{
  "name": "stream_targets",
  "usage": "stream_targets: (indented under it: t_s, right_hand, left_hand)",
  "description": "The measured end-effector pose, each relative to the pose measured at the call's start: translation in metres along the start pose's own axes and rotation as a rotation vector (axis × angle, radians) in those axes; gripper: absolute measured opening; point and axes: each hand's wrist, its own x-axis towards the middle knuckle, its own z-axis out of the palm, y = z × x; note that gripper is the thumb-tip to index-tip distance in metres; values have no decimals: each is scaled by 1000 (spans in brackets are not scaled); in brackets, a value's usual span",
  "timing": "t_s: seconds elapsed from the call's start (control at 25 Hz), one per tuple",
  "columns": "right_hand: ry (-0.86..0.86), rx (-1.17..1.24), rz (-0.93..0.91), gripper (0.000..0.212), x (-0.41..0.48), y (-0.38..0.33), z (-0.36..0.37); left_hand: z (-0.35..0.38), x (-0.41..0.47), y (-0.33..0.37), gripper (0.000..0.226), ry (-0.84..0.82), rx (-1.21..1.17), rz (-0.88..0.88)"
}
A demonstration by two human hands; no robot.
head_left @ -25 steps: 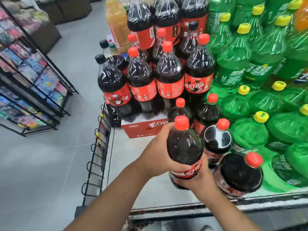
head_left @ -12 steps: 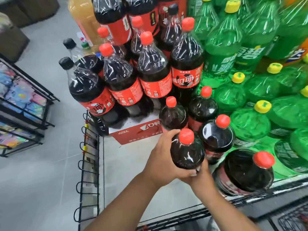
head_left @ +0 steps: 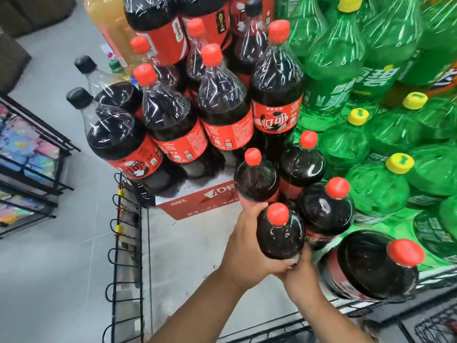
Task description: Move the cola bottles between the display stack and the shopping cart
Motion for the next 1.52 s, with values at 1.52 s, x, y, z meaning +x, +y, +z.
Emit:
stream_targets:
  t_s: [1.52]
  right_hand:
    - [-104,-165,86,43,-25,-87,0]
  left_hand:
    - [-56,14,26,64,-320,-69,-324]
